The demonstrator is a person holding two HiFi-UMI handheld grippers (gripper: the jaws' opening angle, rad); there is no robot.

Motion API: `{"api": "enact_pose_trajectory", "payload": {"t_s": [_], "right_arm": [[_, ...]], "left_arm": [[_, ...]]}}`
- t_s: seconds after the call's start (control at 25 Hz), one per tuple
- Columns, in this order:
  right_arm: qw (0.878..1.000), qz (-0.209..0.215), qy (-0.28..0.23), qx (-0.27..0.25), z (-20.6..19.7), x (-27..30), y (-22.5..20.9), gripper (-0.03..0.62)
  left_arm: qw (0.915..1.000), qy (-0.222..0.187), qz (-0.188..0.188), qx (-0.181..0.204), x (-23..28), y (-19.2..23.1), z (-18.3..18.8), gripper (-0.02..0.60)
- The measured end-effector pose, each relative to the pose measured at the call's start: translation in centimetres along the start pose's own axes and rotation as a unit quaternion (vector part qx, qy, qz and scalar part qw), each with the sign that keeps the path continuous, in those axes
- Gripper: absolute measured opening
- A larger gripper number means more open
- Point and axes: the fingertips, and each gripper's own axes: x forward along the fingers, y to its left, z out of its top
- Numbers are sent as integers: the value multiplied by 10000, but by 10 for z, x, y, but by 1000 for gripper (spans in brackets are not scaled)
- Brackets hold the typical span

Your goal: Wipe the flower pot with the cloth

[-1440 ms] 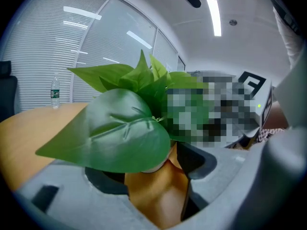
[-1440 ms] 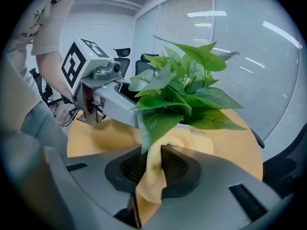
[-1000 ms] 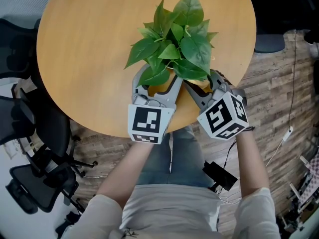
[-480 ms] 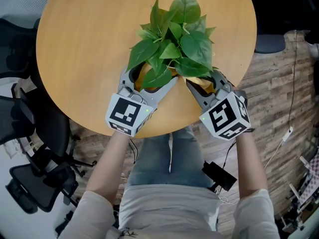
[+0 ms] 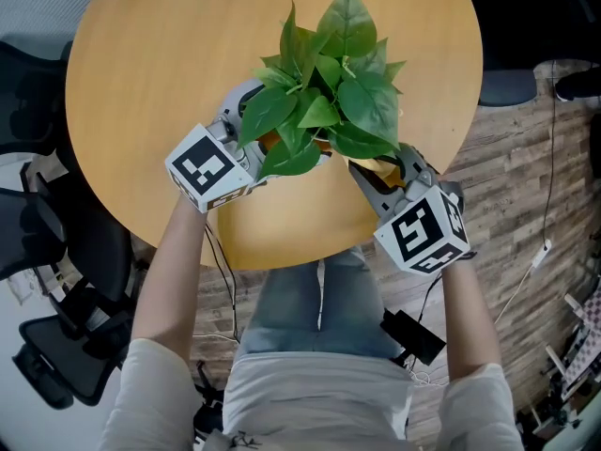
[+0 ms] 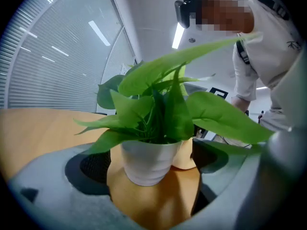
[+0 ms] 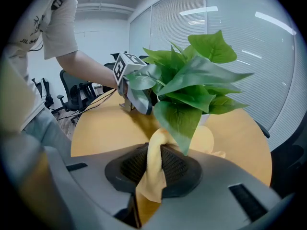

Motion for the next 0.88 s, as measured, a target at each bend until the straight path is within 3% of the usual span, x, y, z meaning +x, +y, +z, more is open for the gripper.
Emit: {"api": "enact_pose_trajectory", "payload": {"t_s": [0.24, 0.32, 0.44, 0.64, 0.88], "right_arm": [[10000, -5, -5, 83, 0, 0, 0, 63], [9998, -5, -39, 169, 0, -1, 0, 63], [9993, -53, -83, 350, -5, -7, -6, 63], [9978, -439, 114, 489, -21, -18, -44, 63], [9975, -635, 271, 170, -12, -7, -84, 63]], "left_arm": [[9995, -123, -287, 102, 8, 1, 6, 516], [9994, -151, -289, 118, 8, 1, 7, 469], [9994, -199, -266, 115, 8, 1, 6, 462], [9994, -201, -256, 104, 8, 2, 5, 460], [9995, -189, -243, 99, 9, 1, 5, 460]]}}
